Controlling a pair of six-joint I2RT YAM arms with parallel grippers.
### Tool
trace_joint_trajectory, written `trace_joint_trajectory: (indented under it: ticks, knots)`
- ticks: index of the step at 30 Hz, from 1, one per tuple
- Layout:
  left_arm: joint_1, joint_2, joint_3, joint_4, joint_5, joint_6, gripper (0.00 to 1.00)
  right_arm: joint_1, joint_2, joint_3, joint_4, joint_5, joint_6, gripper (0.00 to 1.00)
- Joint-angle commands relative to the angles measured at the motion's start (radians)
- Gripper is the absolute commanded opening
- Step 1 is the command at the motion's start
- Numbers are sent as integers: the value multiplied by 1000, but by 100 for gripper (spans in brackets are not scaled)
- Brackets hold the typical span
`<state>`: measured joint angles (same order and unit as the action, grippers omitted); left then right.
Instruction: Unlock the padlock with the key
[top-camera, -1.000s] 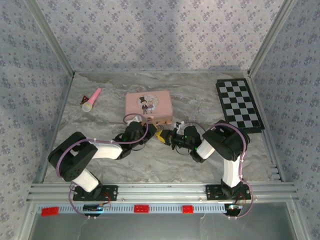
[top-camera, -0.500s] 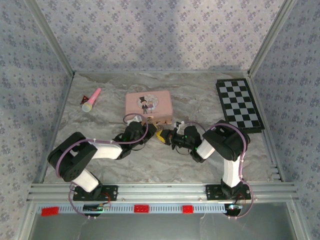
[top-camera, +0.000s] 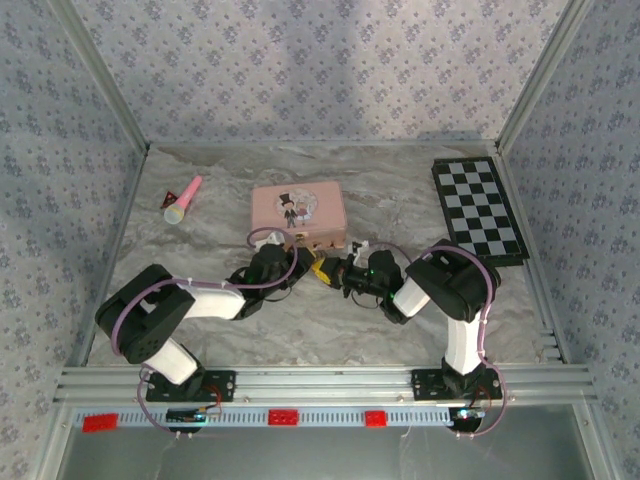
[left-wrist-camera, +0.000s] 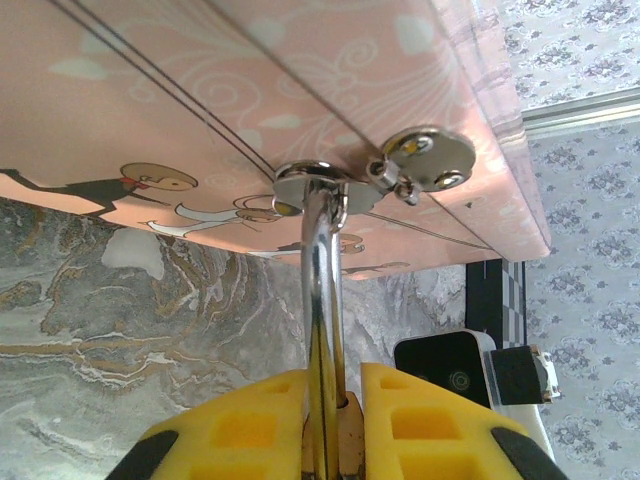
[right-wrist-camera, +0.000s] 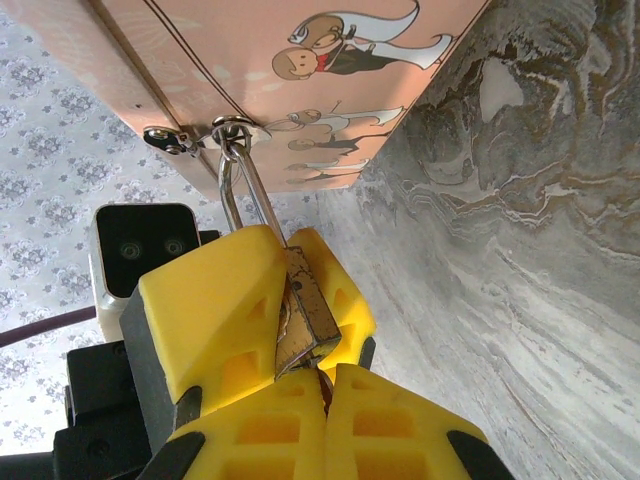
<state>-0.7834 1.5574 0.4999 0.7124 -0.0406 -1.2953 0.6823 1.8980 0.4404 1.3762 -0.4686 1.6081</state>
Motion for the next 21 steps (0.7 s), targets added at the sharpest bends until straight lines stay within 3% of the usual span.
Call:
trace_joint_trajectory:
  ticks: [1, 21]
  knots:
    - [-34, -53, 15, 124, 42, 19, 0, -21, -25, 30, 17, 39, -7, 0]
    - [-87, -29, 45, 118, 29, 19, 0, -51, -16, 61, 16, 38, -38, 0]
